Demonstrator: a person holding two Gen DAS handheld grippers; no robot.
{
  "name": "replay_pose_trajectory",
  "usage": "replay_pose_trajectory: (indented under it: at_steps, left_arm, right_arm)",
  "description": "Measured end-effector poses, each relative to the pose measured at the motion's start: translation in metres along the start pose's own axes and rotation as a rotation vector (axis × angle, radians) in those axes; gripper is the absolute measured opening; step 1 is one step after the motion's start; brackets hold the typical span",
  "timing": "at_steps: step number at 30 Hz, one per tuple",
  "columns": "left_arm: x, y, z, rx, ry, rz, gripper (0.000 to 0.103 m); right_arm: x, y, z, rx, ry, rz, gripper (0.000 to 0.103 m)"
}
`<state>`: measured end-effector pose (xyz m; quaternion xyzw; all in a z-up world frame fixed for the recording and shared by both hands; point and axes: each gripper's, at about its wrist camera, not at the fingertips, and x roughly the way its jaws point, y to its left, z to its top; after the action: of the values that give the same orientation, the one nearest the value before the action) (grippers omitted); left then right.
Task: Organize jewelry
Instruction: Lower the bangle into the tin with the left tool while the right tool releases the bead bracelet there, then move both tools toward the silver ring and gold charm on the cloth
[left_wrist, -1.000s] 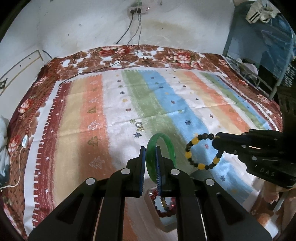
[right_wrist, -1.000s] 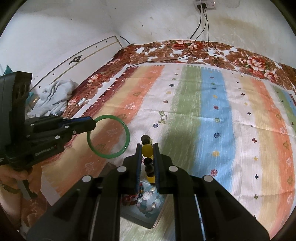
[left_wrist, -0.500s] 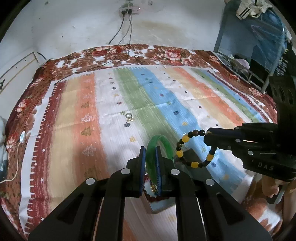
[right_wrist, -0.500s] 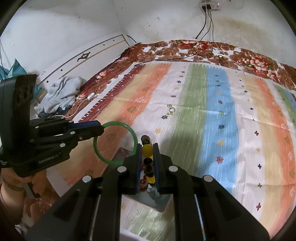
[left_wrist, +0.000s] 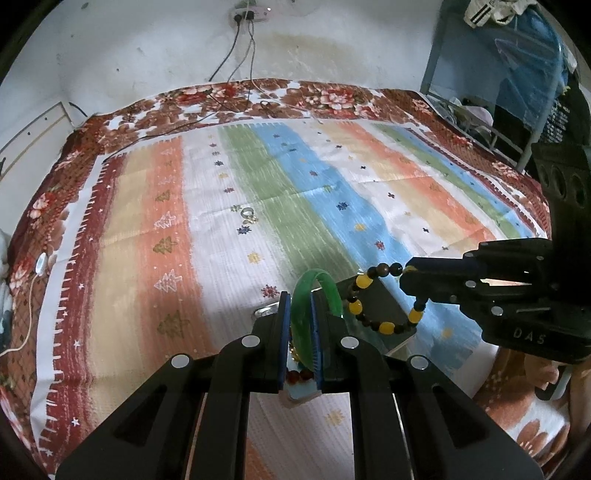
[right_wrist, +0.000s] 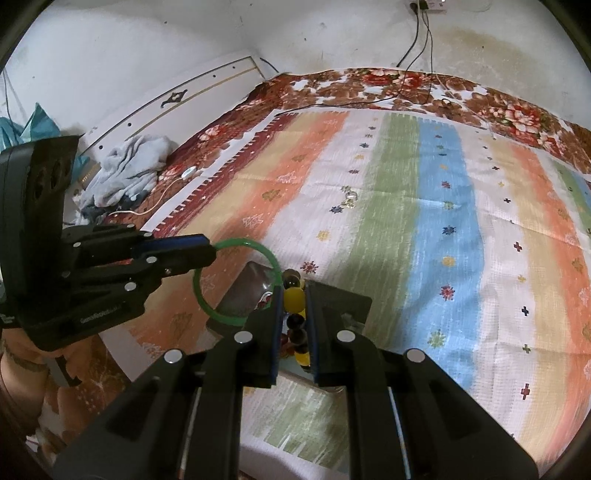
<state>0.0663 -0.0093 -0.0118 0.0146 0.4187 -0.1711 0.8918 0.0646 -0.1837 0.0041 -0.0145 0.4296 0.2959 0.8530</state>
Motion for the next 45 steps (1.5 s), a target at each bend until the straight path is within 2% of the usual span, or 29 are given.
replay_pose_trajectory:
  at_steps: [1,2,3,4,7,16,19,28,45]
  left_arm:
    - [0.001,0.000,0.000,0.000,0.006,-0.004,0.011]
    - [0.002,0.001,0.000,-0.004,0.007,-0.007,0.015]
    - [0.002,0.002,0.000,-0.007,0.006,-0.004,0.022]
    - [0.002,0.003,0.000,-0.007,0.003,0.002,0.024]
    - [0.002,0.005,0.001,-0.012,0.002,0.015,0.030]
    - [0.010,0.008,0.003,-0.016,0.018,0.040,0.034]
    - [0.018,0.012,0.006,-0.008,0.040,0.053,0.041]
    - [0.046,0.028,0.028,-0.025,0.069,0.103,0.041]
    - [0.086,0.037,0.055,0.006,0.127,0.116,0.041]
  right_arm:
    - [0.001,-0.001,0.000,0.007,-0.001,0.004,0.014]
    - [0.000,-0.003,0.000,0.016,-0.004,-0.003,0.016]
    - [0.000,-0.004,0.000,0.021,-0.009,-0.012,0.027]
    - [-0.001,-0.005,0.001,0.022,-0.016,-0.028,0.033]
    - [-0.001,-0.007,0.003,0.027,-0.021,-0.050,0.035]
    - [0.006,-0.009,0.005,0.022,-0.006,-0.053,0.035]
    - [0.013,-0.013,0.010,0.024,0.000,-0.076,0.035]
    - [0.035,-0.030,0.034,0.047,0.000,-0.103,0.035]
    - [0.081,-0.067,0.075,0.086,0.044,-0.121,0.035]
